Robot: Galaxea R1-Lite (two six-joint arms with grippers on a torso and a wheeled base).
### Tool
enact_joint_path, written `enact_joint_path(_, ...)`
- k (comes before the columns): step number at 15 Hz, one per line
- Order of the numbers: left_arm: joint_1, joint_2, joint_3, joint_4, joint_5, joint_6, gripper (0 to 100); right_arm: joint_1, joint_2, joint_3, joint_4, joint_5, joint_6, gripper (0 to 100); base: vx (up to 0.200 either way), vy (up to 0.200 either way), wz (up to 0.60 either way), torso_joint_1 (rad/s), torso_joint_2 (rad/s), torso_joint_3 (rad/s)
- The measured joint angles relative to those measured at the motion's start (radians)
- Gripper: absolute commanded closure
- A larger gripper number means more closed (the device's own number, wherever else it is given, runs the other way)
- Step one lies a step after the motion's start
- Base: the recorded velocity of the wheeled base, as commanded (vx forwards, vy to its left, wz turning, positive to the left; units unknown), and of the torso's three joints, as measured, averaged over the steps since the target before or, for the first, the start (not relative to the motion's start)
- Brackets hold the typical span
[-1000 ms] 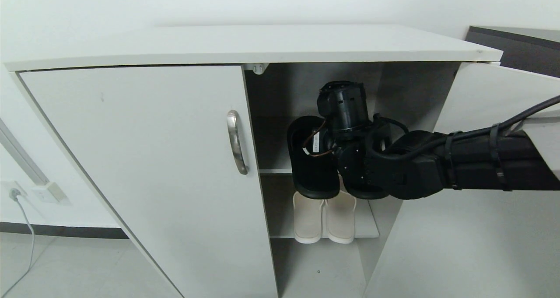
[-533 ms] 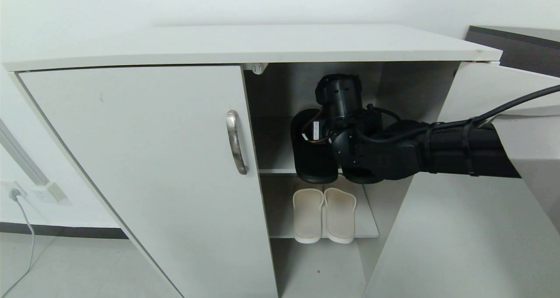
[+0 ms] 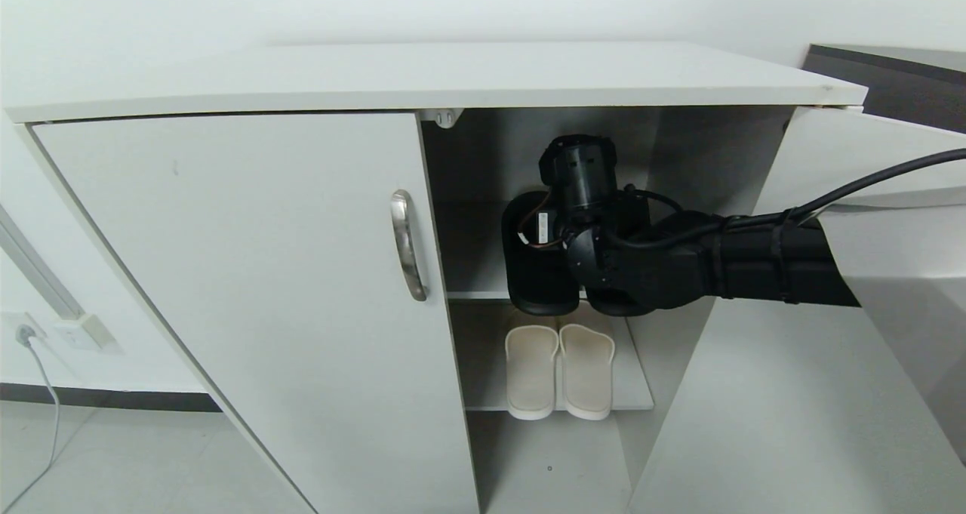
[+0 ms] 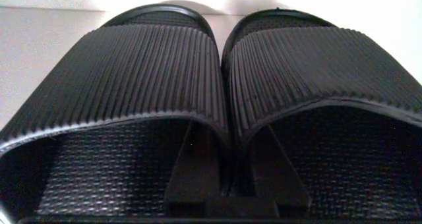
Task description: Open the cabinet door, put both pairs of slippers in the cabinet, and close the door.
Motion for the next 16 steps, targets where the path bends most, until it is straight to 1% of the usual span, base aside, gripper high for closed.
enact_joint_path(10,0.0,0.0,0.0,0.0,0.0,-0.001,100,0.0,0.003,0.006,0.0,-0.001,0.0,100,0.0,0.0,0.0,0.0,0.0,0.0)
enact_joint_path(11,0.0,0.0,0.0,0.0,0.0,-0.002,100,0.0,0.003,0.008,0.0,-0.001,0.0,0,0.0,0.0,0.0,0.0,0.0,0.0)
enact_joint_path(14,0.0,0.0,0.0,0.0,0.0,-0.001,100,0.0,0.0,0.022,-0.002,-0.002,0.001,0,0.0,0.0,0.0,0.0,0.0,0.0)
enact_joint_path(16,0.0,0.0,0.0,0.0,0.0,-0.001,100,0.006,-0.027,0.071,-0.006,-0.003,0.001,0,0.0,0.0,0.0,0.0,0.0,0.0)
